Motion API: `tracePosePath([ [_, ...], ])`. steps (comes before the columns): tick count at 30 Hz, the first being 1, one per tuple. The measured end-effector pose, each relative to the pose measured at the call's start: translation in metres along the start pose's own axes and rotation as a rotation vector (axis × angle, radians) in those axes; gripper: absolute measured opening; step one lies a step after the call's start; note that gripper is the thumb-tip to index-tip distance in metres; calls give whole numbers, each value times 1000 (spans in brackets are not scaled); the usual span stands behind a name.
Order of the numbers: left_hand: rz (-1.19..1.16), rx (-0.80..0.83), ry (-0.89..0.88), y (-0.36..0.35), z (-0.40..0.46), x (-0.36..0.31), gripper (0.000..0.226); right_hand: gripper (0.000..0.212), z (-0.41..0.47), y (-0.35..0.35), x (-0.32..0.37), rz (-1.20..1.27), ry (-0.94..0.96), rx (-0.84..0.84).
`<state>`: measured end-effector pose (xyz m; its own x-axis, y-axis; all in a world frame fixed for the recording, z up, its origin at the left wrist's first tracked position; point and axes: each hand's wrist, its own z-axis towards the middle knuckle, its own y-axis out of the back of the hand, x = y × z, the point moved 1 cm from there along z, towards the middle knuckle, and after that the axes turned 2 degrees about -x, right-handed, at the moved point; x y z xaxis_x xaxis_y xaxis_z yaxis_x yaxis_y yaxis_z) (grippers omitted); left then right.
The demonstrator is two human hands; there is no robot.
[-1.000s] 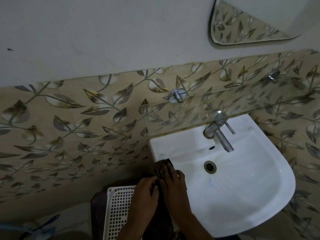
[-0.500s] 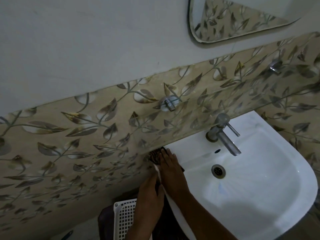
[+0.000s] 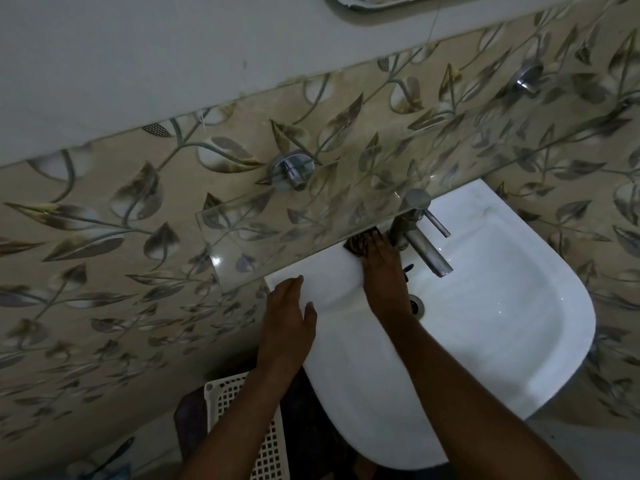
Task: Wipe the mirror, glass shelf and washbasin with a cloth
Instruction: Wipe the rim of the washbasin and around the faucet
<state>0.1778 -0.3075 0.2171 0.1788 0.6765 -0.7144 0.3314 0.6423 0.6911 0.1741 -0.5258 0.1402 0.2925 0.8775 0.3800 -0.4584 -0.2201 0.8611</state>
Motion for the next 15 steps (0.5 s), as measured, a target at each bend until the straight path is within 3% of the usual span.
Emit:
tracePosePath([
  [5,-3,-10,29,1,5,3,53,48,-11,-5,25,29,-107,-45],
  [9,20,-41,34,6,11,5,53,53,-33,-15,67,127,-28,57],
  [12,43,-60,-16,11,15,7,54,50,-57,-17,85,192,228,161],
  [15,25,-61,-43,18,8,10,52,51,-52,-11,59,109,500,181],
])
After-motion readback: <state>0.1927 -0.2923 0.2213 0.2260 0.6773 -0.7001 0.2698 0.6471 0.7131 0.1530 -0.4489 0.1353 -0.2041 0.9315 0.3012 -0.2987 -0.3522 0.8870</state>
